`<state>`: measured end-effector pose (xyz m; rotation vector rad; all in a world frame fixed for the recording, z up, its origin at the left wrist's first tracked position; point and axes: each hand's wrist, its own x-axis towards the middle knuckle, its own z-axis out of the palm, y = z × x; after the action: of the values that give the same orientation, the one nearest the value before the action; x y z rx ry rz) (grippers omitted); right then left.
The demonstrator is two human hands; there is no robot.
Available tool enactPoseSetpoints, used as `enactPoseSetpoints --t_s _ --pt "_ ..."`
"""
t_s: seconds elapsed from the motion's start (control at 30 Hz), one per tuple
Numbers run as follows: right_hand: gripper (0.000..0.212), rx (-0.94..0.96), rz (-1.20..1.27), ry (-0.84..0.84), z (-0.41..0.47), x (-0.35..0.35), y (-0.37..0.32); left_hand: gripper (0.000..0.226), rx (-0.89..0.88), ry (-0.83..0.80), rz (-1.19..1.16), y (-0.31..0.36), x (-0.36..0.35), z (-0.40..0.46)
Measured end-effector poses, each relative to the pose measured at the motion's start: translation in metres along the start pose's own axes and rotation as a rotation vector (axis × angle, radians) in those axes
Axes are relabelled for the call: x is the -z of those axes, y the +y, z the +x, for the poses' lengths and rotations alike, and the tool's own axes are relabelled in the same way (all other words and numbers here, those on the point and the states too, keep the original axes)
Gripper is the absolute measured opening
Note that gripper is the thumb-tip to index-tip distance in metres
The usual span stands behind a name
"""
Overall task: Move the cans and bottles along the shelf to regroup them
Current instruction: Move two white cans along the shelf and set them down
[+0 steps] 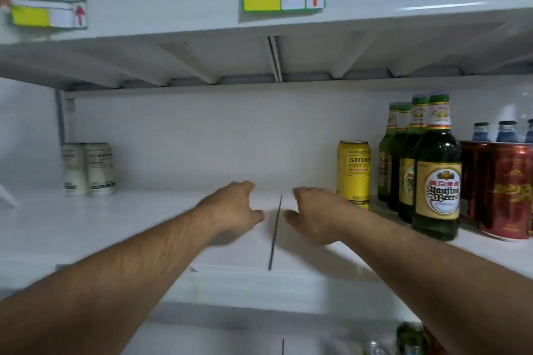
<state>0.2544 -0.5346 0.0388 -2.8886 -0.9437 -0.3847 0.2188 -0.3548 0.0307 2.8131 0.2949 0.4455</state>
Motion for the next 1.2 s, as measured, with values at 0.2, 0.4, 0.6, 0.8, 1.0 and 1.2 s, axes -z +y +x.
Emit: enactPoseSetpoints --t_s 0.2,0.4,0.6,0.8,1.0,1.2 --pt "0.058 0.161 0.037 -0.029 0.028 -0.016 -0.126 0.082 0.179 0.071 0.026 -0.129 0.045 -0.067" --pt "0.064 0.316 0.025 -0.016 0.048 -0.029 -0.246 0.081 0.325 0.114 0.014 -0.228 0.085 -0.132" --pt "0.065 0.379 0.03 -0.013 0.069 -0.033 -0.322 0.08 0.423 0.168 -0.03 -0.292 0.108 -0.161" --pt "0.064 0.402 0.01 -0.002 0.108 -0.038 -0.359 0.082 0.471 0.198 -0.081 -0.337 0.116 -0.147" --pt "0.069 0.398 0.063 0.02 0.17 -0.048 -0.377 0.081 0.479 0.231 -0.043 -0.364 0.123 -0.102" --pt "0.064 0.374 0.098 0.033 0.229 -0.055 -0.392 0.081 0.495 0.262 -0.035 -0.395 0.132 -0.058"
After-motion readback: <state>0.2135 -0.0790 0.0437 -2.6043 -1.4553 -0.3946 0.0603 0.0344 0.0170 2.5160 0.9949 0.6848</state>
